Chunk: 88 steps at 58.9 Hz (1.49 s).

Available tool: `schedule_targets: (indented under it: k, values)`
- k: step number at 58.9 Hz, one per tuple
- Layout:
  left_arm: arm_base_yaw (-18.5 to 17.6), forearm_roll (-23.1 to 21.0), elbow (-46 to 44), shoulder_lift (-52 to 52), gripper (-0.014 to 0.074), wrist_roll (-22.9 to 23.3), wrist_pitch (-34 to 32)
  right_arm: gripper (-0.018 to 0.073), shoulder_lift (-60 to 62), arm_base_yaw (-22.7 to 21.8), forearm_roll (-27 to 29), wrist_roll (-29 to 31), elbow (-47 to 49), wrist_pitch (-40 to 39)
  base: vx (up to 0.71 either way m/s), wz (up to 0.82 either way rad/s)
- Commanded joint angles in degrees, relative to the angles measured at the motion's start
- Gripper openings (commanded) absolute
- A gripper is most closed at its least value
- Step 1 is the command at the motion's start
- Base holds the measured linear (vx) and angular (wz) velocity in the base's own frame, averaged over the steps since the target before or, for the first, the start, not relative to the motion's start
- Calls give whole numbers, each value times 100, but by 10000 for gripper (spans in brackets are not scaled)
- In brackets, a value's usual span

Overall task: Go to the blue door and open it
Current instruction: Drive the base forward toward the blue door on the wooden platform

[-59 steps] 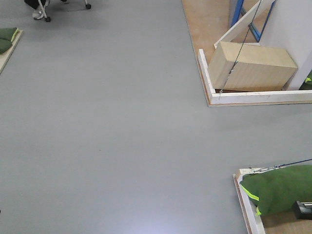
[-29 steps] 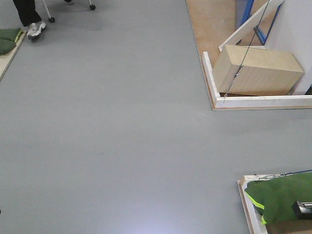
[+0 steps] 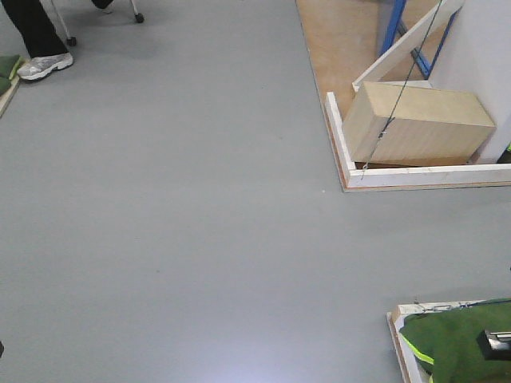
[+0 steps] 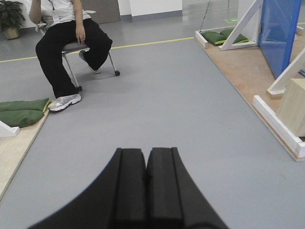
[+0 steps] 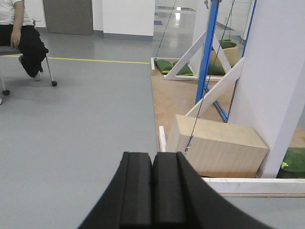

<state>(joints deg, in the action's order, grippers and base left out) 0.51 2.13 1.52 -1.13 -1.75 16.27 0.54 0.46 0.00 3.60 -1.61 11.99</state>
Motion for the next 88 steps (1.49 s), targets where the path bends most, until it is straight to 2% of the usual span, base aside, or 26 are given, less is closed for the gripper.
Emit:
schedule_targets:
  k: [1, 13, 23, 54, 88]
  values:
    - [148, -42, 7, -68, 70, 14, -495, 2, 121, 119, 35, -3, -121, -468, 17, -26]
    - [367, -42, 7, -79, 70, 14, -495, 2, 126, 128, 35, -3, -121, -468, 21, -28]
    - [374, -42, 7, -86, 70, 14, -495, 2, 126, 335, 38, -3, -121, -468, 27, -24]
    - [373, -42, 7, -87, 70, 14, -495, 2, 114, 330, 38, -3, -115, -463, 37, -7]
    - [368, -42, 7, -68, 70, 14, -495, 2, 114, 330, 38, -3, -115, -463, 40, 15]
